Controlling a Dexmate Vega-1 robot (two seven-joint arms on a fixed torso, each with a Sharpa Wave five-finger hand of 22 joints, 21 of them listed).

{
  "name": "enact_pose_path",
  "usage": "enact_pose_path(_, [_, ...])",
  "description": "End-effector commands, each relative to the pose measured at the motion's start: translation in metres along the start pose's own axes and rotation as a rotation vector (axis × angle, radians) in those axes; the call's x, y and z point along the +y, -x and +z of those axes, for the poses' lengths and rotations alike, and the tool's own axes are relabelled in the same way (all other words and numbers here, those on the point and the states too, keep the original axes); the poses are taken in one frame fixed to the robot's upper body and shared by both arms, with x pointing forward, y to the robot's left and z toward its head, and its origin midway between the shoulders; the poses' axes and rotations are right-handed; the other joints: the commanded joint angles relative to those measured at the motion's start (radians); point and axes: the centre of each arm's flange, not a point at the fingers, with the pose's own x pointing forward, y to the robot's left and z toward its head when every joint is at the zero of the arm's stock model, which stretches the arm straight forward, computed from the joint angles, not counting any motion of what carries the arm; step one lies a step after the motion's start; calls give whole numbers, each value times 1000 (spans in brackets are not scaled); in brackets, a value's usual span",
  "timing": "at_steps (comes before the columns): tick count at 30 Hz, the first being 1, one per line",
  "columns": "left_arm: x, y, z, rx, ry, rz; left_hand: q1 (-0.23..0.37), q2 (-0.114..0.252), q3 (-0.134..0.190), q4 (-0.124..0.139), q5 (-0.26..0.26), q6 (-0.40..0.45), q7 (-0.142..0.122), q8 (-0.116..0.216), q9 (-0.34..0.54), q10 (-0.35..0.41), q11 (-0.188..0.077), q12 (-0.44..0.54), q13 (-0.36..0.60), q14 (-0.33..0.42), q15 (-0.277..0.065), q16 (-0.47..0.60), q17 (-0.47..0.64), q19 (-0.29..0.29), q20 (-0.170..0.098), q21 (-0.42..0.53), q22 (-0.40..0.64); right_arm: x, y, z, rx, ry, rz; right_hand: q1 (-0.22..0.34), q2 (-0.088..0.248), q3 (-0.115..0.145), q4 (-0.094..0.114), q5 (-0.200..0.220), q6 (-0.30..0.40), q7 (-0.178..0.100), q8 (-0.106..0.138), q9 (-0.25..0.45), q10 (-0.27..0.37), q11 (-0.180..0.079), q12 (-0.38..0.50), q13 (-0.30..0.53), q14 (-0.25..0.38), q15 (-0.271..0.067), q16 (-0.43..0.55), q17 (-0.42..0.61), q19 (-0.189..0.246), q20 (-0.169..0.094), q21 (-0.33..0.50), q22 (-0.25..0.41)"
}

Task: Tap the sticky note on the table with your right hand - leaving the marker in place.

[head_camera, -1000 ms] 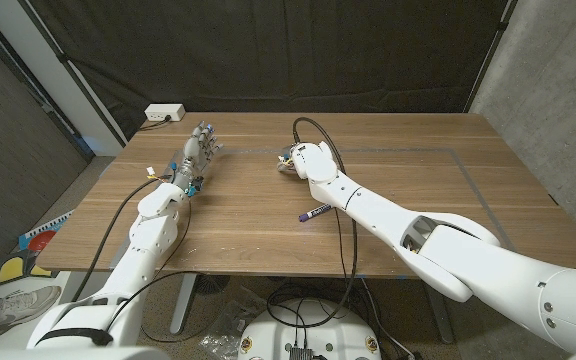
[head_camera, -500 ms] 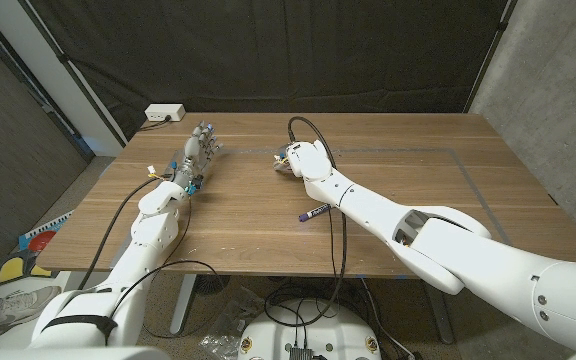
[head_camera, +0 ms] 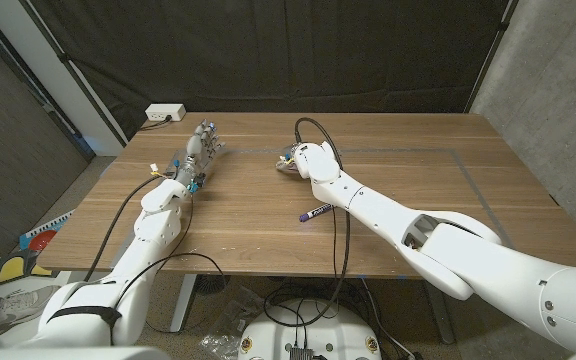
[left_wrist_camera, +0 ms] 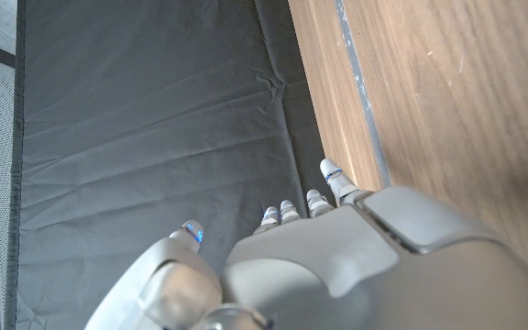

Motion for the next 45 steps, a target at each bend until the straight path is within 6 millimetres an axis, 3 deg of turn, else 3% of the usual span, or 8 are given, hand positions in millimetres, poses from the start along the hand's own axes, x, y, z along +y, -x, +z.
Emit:
enact_pose_path(1, [-8,-10,0,2,-2,-22,-4,78,5,0,3,-226,-5,1,3,-209,5,-1,2,-217,-53,0,6,-204,-49,-2,4,12,11,-39,99,-52,16,-13,0,1,9,7,9,6,4,3,23,7,14,6,10,1,4,-1,9,3,8,1])
enact_pose_path(10, [-8,-11,2,4,-8,-22,-4,78,5,0,3,-227,-6,1,3,-210,4,-1,2,-217,-53,1,6,-203,-49,-4,4,14,13,-59,157,-82,15,-18,-2,0,12,9,10,8,3,3,18,11,11,6,10,3,1,-3,8,4,8,1])
enact_pose_path(16, [-8,-10,3,2,-10,-22,-4,79,5,0,3,-227,-6,2,3,-210,4,-1,2,-218,-54,0,6,-204,-48,-5,4,10,18,-61,149,-91,-16,-19,-3,2,13,11,21,8,5,3,24,12,12,6,19,3,1,-5,13,5,10,1])
enact_pose_path(25, [-7,-6,6,-4,-11,-24,-4,79,5,0,3,-227,-6,2,3,-210,4,0,2,-217,-54,1,6,-203,-48,-6,4,-4,41,-57,42,-155,-253,-9,-6,11,3,17,54,-5,12,2,25,13,9,6,47,-7,2,-12,34,5,17,0])
enact_pose_path(30, [-5,-2,7,-4,-11,-24,-4,79,5,1,3,-226,-5,2,3,-209,4,0,2,-217,-53,1,6,-202,-48,-6,4,-7,51,-63,-54,-286,-403,13,-7,26,-19,22,19,-19,-7,2,41,1,10,6,45,-9,-9,-15,39,0,18,-1])
enact_pose_path(36, [-3,3,9,-8,-15,-25,-4,80,5,0,3,-227,-6,2,3,-209,4,0,2,-217,-54,1,6,-202,-48,-8,4,-8,56,-79,-247,-572,-469,15,-3,28,-21,21,-14,-21,-19,3,41,1,9,5,31,-4,-12,-12,27,-5,12,-1])
enact_pose_path(37, [-3,3,9,-8,-16,-27,-4,80,5,0,3,-227,-6,2,3,-209,4,0,2,-217,-53,1,6,-202,-48,-8,4,-8,56,-82,-279,-623,-469,15,0,27,-23,19,-16,-21,-18,3,-6,10,-10,5,28,-4,-10,-10,25,-6,11,-2])
enact_pose_path(45, [-2,8,12,-10,-20,-33,-4,80,5,0,3,-224,-10,4,3,-208,4,1,2,-217,-53,1,6,-201,-48,-9,4,-10,59,-99,-360,-815,-506,8,4,23,-19,15,5,-22,-8,4,-2,34,-5,5,26,12,-6,-6,13,0,5,-2])
